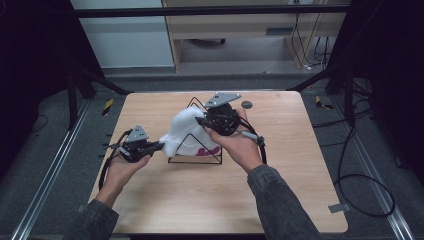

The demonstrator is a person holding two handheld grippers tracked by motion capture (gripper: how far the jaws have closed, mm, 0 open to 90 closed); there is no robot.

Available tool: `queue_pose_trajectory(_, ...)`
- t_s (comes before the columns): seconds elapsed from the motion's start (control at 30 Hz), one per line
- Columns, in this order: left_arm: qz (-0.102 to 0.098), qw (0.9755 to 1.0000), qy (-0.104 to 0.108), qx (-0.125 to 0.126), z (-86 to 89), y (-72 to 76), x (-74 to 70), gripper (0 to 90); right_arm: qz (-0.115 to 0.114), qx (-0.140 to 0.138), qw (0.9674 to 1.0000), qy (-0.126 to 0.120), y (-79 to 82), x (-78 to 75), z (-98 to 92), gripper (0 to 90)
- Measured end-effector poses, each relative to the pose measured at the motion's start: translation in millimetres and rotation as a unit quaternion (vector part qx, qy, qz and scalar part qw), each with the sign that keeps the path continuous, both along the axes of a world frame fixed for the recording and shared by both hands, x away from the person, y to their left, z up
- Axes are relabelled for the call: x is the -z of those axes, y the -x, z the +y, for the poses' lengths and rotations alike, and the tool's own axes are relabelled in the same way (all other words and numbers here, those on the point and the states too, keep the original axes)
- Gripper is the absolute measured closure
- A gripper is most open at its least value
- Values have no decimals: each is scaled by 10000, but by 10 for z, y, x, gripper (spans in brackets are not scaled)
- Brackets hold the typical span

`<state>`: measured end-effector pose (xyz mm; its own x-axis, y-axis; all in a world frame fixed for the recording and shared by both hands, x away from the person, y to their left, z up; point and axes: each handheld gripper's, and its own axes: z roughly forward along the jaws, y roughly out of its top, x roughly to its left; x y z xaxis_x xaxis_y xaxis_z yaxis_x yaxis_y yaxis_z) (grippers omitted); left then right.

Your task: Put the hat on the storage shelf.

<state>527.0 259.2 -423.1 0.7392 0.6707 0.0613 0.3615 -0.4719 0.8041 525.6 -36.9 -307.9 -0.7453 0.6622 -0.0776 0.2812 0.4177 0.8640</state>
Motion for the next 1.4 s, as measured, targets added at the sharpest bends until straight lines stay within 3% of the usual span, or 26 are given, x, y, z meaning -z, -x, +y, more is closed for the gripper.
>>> queue_pose_trajectory(0.77,245,9997,-58,-70,21,-78,156,856,296,2,9994,170,-56,165,54,744)
queue_pose_trajectory(1.2,294,9995,-63,-96,32,-94,180,848,343,16,9992,210,-25,180,66,681)
queue_pose_trajectory(1.4,300,9994,-109,-132,44,-84,182,826,368,54,9991,207,-3,177,53,606)
